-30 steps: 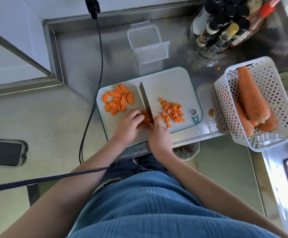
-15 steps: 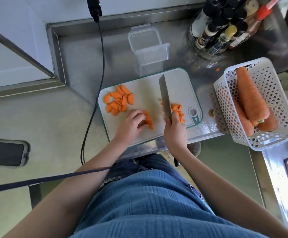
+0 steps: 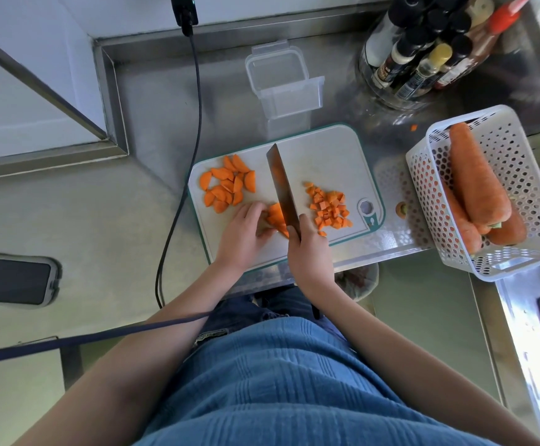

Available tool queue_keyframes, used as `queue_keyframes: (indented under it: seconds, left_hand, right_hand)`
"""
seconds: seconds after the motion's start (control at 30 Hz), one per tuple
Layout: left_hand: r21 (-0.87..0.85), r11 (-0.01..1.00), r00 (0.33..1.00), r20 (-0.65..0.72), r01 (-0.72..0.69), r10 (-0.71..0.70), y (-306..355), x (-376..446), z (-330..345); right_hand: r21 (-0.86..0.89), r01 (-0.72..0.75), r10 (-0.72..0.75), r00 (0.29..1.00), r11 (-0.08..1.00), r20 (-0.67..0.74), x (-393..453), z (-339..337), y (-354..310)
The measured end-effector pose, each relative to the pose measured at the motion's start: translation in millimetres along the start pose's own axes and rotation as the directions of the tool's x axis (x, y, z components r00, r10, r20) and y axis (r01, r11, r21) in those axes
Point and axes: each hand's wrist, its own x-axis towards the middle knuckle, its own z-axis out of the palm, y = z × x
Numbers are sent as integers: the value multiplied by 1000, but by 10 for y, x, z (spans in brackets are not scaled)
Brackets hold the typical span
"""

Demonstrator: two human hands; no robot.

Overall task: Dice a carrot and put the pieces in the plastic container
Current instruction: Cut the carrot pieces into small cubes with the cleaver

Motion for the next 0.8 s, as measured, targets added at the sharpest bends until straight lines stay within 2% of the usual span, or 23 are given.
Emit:
queue_keyframes:
  seconds: [0.8]
  left_hand:
    - [31,998,998,46,46,-47,39,26,-37]
  right_hand:
    - [-136,-7,11,1000,991,30,26,175,34]
